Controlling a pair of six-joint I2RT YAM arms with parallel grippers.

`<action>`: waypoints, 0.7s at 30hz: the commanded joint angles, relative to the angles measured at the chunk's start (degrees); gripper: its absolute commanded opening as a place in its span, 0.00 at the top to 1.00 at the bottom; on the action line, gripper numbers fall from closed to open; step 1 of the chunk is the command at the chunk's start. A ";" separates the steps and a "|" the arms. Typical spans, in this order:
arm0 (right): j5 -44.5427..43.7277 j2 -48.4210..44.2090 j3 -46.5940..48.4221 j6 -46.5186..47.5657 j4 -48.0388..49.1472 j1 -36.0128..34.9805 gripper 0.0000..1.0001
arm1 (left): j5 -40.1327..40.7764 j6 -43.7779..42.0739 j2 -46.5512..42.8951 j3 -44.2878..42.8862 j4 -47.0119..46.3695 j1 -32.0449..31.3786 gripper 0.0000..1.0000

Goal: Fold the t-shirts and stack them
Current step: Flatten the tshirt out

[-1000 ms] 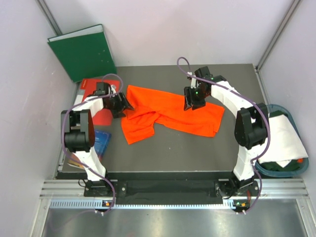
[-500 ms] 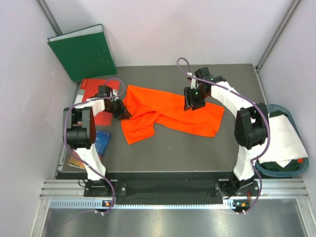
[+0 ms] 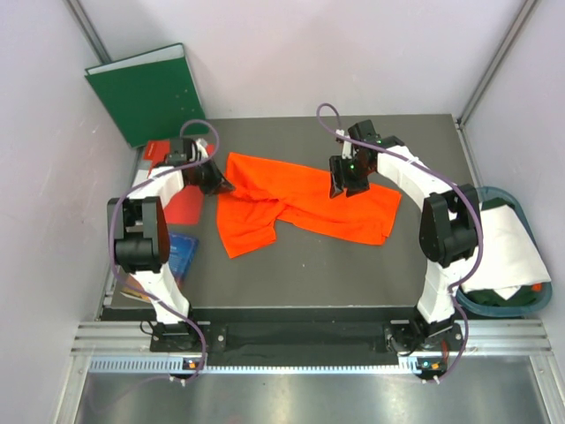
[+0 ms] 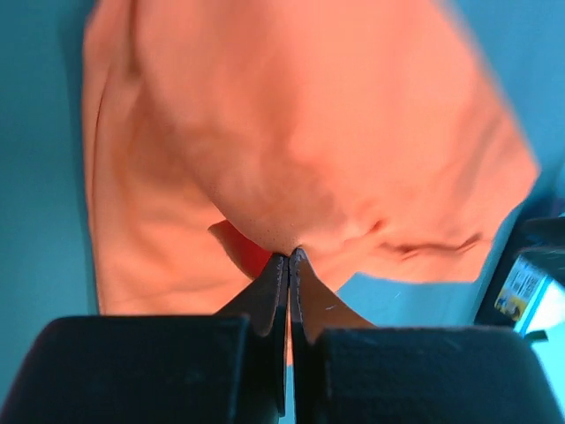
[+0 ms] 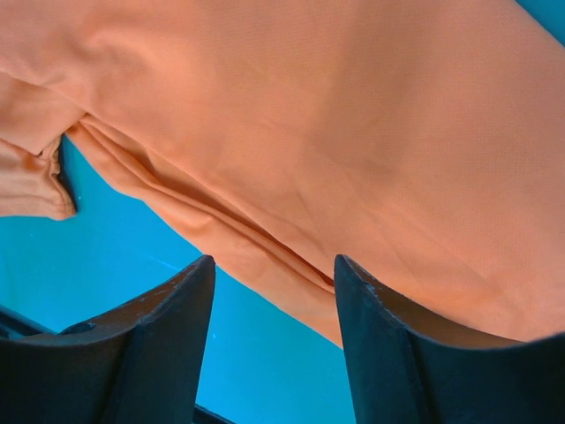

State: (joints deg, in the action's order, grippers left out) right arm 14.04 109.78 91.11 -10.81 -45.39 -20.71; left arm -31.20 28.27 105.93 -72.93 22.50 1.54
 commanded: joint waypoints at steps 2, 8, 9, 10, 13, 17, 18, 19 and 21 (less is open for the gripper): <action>-2.97 -4.39 -1.46 -3.25 0.65 1.98 0.41 | 2.02 3.01 -3.01 -8.02 -6.23 -0.14 1.00; 2.12 -11.68 -12.33 -10.45 5.83 10.59 0.32 | 0.62 8.63 3.40 -15.57 -10.89 -0.14 1.00; 3.09 -12.73 -13.67 -12.29 6.44 13.30 0.31 | 0.53 9.16 4.89 -16.54 -11.77 -0.22 1.00; 4.75 -14.75 -15.07 -13.09 7.32 14.63 0.31 | 0.35 10.04 5.77 -18.55 -11.95 -0.22 1.00; 5.91 -17.83 -18.86 -14.77 6.90 18.33 0.31 | 0.26 10.75 8.94 -22.50 -11.87 -0.22 1.00; 6.52 -18.90 -19.74 -14.68 4.26 19.48 0.32 | -0.26 10.93 12.36 -25.94 -11.87 -0.13 1.00; 7.13 -19.07 -20.09 -14.77 4.43 19.48 0.32 | -0.44 11.01 13.59 -26.56 -11.95 -0.13 1.00; 8.70 -18.90 -20.53 -15.03 5.04 19.57 0.33 | -0.53 11.36 14.30 -27.70 -11.95 -0.13 1.00; 10.38 -18.81 -22.37 -15.99 7.85 19.57 0.34 | -1.14 12.33 15.97 -28.41 -12.92 -0.22 1.00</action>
State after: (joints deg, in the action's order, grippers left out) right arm 19.70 92.84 71.44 -24.62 -41.21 -0.75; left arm -30.72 38.65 119.72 -97.30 13.23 1.41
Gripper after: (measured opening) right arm 0.672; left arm 0.011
